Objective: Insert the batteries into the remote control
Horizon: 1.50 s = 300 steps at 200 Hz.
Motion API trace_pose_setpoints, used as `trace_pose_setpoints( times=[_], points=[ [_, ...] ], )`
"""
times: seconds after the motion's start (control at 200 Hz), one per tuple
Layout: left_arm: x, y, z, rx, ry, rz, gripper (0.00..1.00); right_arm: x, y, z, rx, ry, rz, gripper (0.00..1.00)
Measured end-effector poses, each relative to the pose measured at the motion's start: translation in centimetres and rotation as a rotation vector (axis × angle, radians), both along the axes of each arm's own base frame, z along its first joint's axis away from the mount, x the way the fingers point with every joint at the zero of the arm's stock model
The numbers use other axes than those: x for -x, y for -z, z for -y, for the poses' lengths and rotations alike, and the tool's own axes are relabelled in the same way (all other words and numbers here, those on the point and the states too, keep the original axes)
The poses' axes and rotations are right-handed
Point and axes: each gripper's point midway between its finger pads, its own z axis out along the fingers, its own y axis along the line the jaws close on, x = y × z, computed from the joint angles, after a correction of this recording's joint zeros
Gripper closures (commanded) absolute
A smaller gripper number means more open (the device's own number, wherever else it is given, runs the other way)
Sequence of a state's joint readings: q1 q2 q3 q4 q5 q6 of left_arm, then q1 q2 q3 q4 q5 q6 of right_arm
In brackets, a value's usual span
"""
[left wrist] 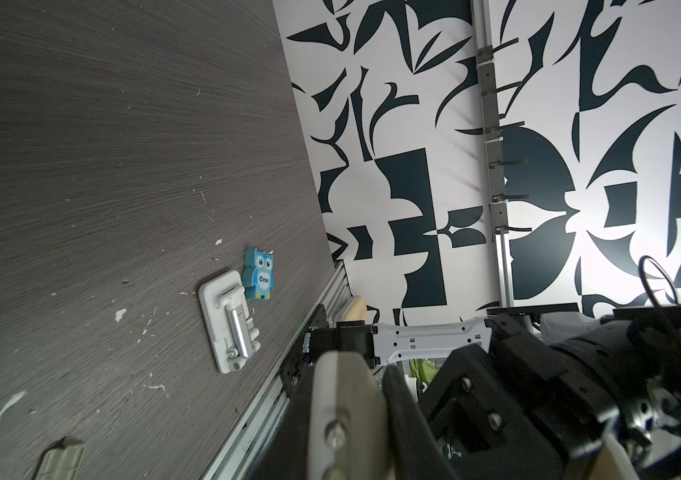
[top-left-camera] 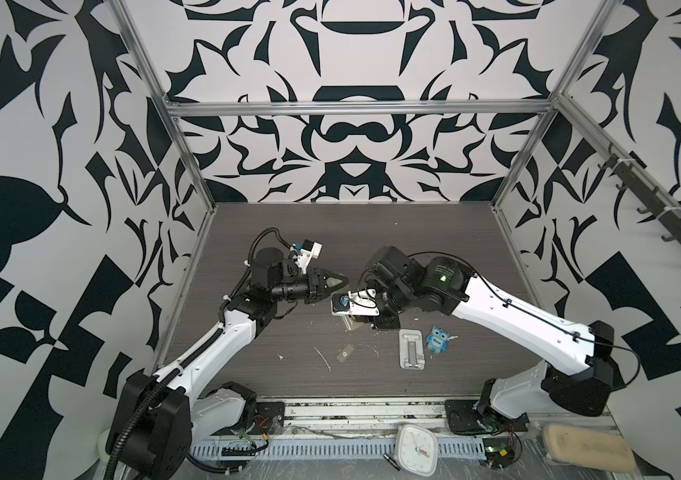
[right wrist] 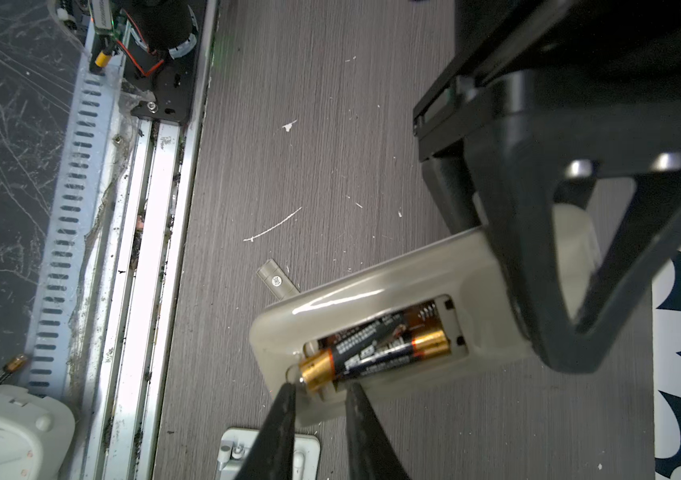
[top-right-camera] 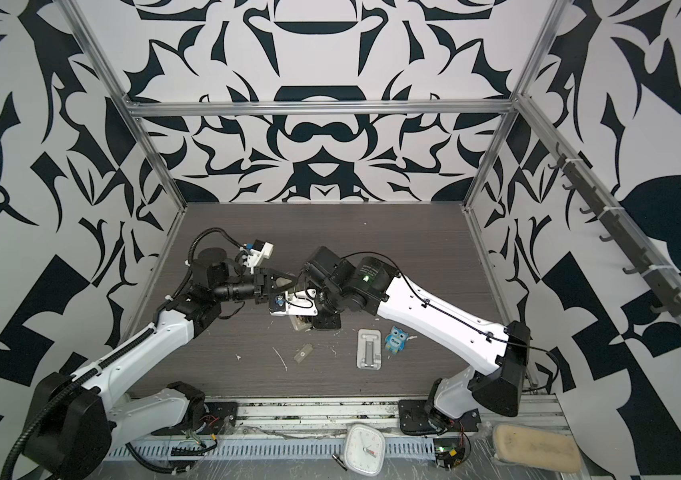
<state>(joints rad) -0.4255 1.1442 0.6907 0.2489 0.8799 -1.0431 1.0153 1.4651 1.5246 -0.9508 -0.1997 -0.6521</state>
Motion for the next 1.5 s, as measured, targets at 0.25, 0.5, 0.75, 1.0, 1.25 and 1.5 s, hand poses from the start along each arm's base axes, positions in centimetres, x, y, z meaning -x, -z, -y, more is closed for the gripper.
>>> trace_pose_setpoints(
  times=[0.25,0.5,0.75,1.0,1.25,1.5],
  points=[
    [0.0,0.1,0.0,-0.001,0.000,-0.001,1.00,0.0,0.2,-0.5,0.003,-0.005,0.008,0.76],
    [0.0,0.1,0.0,-0.002,0.000,0.000,1.00,-0.2,0.3,-0.6,0.011,0.015,0.030,0.80],
    [-0.3,0.4,-0.2,-0.011,-0.013,0.004,1.00,-0.6,0.8,-0.7,0.024,0.050,0.024,0.82],
    [-0.8,0.7,-0.4,-0.024,-0.037,0.007,1.00,-1.3,1.3,-1.1,0.048,0.099,0.007,0.85],
    [-1.3,1.2,-0.7,-0.037,-0.071,0.006,1.00,-1.8,1.9,-1.3,0.091,0.179,-0.039,0.88],
    [-1.8,1.4,-1.0,-0.047,-0.099,0.013,1.00,-2.2,2.3,-1.4,0.135,0.249,-0.085,0.93]
  ],
)
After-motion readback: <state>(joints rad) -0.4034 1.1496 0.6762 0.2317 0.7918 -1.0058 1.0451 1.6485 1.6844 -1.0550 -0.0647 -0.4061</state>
